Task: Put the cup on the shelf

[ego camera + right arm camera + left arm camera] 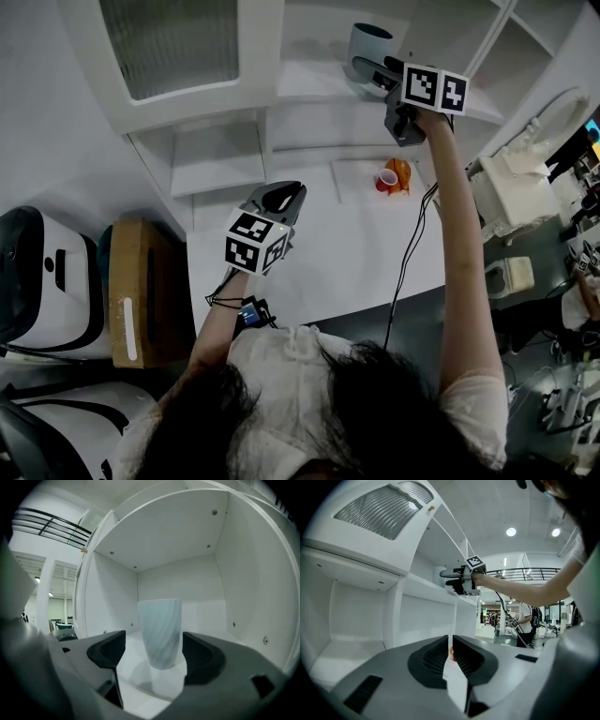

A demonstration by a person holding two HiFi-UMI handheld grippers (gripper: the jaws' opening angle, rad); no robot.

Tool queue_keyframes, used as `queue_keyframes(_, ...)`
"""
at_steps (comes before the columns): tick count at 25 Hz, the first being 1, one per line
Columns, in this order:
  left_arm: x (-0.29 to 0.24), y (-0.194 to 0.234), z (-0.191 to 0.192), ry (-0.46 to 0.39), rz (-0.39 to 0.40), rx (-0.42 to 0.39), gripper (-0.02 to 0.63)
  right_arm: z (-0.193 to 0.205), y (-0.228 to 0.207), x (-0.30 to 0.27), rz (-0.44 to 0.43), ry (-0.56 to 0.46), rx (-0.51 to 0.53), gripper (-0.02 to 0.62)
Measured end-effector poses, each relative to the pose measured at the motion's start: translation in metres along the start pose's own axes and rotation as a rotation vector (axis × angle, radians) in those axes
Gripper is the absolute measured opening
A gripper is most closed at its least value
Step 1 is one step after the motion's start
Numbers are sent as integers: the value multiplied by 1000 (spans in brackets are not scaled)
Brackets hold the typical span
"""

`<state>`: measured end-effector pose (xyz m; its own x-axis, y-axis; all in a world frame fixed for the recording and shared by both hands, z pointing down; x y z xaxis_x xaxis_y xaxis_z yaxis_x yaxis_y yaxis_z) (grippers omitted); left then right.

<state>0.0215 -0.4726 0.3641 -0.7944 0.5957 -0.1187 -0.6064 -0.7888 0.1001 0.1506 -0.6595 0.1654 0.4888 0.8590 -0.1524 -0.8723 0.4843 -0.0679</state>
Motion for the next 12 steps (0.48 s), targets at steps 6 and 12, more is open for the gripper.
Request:
queue_keyframes(6, 5, -12, -1, -16, 1, 6, 25, 6, 10, 38, 2, -67, -33, 359)
queue_keyframes(12, 13, -33, 3, -18, -6, 19, 25, 35, 41, 78, -46, -85, -26, 358)
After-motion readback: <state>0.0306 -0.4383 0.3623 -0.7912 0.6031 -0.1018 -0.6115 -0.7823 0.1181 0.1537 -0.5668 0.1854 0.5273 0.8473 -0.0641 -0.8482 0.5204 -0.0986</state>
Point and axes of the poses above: the fingertips, and each gripper's own axes: x backward along the fingers, y to its left, z out of its underside, the point moved 2 cm from there along x, backward along the fingers, and after that the axes turned 10 degrees about z, right-handed, at the moved point
